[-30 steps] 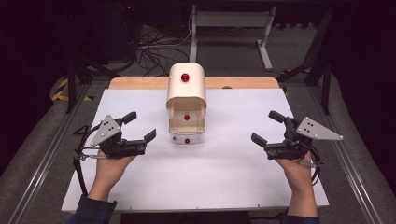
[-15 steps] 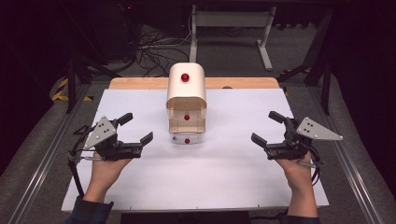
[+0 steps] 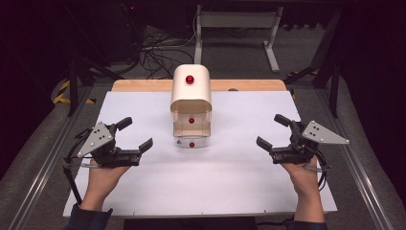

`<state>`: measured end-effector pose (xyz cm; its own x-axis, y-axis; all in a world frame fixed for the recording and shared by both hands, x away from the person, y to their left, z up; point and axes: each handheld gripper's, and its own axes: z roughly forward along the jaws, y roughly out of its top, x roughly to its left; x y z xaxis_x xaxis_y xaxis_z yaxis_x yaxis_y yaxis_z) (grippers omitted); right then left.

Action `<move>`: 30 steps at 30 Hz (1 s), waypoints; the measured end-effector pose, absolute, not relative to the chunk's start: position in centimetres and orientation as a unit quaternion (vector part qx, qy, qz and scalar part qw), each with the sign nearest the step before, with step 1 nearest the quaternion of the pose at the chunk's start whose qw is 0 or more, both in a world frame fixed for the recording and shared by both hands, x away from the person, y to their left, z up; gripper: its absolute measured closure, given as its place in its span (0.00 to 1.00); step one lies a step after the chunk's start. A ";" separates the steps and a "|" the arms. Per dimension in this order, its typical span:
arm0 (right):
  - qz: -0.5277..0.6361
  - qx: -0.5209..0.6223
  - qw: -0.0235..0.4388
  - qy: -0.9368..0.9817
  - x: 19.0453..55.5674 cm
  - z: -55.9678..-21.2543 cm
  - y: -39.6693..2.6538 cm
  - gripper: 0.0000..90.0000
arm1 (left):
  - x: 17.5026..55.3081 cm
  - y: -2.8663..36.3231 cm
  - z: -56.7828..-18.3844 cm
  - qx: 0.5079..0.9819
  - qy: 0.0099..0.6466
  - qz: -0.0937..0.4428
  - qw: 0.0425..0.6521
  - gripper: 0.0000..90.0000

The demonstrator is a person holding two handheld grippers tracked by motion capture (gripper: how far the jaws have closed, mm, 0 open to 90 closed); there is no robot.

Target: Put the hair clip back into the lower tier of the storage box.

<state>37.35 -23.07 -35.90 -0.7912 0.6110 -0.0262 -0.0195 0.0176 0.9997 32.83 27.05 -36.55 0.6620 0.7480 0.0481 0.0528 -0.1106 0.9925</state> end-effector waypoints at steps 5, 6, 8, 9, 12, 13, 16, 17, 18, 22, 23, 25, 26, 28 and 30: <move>0.668 0.219 0.239 0.670 37.3 -35.9 -23.1 0.00 | 32.6 27.4 -36.7 0.689 0.291 0.288 0.598 0.04; 0.669 0.219 0.240 0.669 37.3 -36.0 -23.1 0.00 | 32.6 27.5 -36.7 0.688 0.290 0.288 0.600 0.04; 0.668 0.218 0.241 0.669 37.3 -36.0 -23.1 0.00 | 32.4 27.6 -36.7 0.687 0.287 0.288 0.602 0.04; 0.668 0.219 0.241 0.669 37.3 -36.0 -23.1 0.00 | 32.4 27.7 -36.7 0.688 0.286 0.288 0.602 0.04; 0.669 0.220 0.240 0.668 37.3 -36.1 -23.2 0.00 | 32.2 27.9 -36.6 0.686 0.283 0.287 0.605 0.03; 0.668 0.220 0.241 0.668 37.3 -36.1 -23.2 0.00 | 32.1 28.0 -36.6 0.687 0.284 0.286 0.605 0.03; 0.667 0.221 0.241 0.669 37.3 -36.2 -23.2 0.00 | 32.0 28.2 -36.6 0.686 0.284 0.287 0.606 0.03; 0.668 0.220 0.241 0.669 37.3 -36.2 -23.2 0.00 | 32.0 28.3 -36.6 0.686 0.284 0.288 0.605 0.03; 0.668 0.221 0.241 0.669 37.3 -36.2 -23.2 0.00 | 31.9 28.3 -36.6 0.685 0.284 0.289 0.606 0.03; 0.667 0.223 0.241 0.669 37.2 -36.3 -23.3 0.00 | 31.9 28.8 -36.8 0.686 0.284 0.290 0.604 0.03; 0.667 0.224 0.240 0.669 37.2 -36.4 -23.3 0.00 | 31.9 29.0 -36.9 0.686 0.285 0.290 0.604 0.03; 0.667 0.226 0.237 0.669 37.2 -36.5 -23.3 0.00 | 31.9 29.2 -37.0 0.685 0.287 0.289 0.604 0.02; 0.666 0.226 0.238 0.670 37.2 -36.6 -23.3 0.00 | 31.9 29.3 -37.1 0.685 0.287 0.288 0.604 0.02; 0.665 0.227 0.238 0.670 37.1 -36.7 -23.3 0.00 | 31.8 29.5 -37.1 0.686 0.286 0.290 0.603 0.02; 0.666 0.227 0.238 0.669 37.1 -36.8 -23.4 0.00 | 31.8 29.6 -37.2 0.686 0.287 0.289 0.603 0.02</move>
